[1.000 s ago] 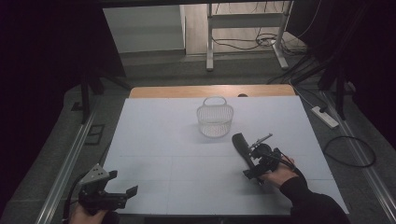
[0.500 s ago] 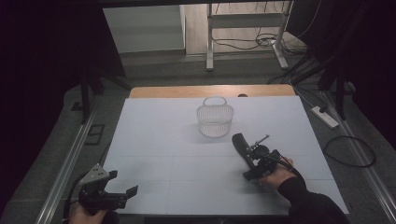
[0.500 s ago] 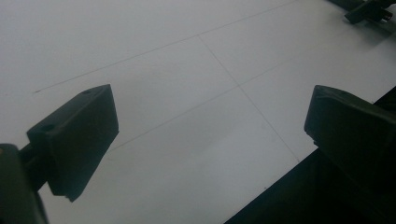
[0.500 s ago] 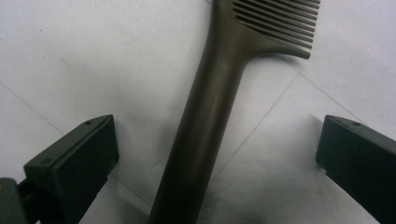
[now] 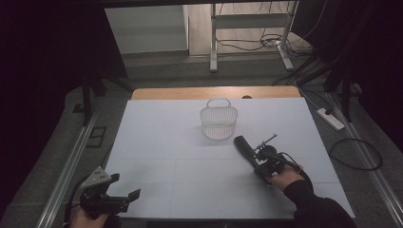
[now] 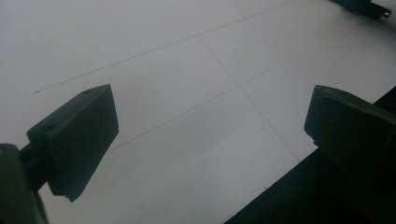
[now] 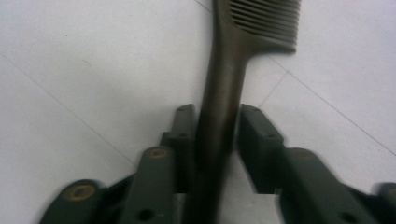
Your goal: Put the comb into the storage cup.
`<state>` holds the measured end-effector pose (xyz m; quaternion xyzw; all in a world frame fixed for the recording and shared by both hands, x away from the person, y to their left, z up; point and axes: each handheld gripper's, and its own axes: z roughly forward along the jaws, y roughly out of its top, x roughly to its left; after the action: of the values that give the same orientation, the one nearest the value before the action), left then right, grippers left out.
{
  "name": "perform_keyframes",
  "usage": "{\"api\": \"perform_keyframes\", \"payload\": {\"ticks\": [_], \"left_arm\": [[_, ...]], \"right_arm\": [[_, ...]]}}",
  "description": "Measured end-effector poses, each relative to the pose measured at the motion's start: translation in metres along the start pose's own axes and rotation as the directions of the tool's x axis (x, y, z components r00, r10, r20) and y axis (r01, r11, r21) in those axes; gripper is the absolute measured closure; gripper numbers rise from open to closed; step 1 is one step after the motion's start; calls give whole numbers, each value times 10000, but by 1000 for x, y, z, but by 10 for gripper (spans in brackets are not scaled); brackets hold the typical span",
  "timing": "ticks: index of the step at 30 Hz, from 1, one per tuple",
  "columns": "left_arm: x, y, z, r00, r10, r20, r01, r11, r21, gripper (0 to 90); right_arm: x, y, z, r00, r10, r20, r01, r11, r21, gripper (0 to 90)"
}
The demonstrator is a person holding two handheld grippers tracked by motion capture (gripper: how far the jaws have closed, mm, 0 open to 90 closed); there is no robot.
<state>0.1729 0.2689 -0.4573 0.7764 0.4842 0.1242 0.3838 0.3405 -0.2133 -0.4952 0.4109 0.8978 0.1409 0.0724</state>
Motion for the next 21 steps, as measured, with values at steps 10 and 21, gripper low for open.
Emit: {"api": "perform_keyframes", "payload": {"ticks": [10,21], "left_arm": [[0,0,0,10000,40,-9,-40,10000,-2,36],[0,0,-2,9998,57,211,-53,9998,-213,24]], "right_arm": [[-2,-2,-1,9999,-155,-32,154,9998,-107,718],[0,-9,-8,9972,-740,70,743,9955,-594,718]]}}
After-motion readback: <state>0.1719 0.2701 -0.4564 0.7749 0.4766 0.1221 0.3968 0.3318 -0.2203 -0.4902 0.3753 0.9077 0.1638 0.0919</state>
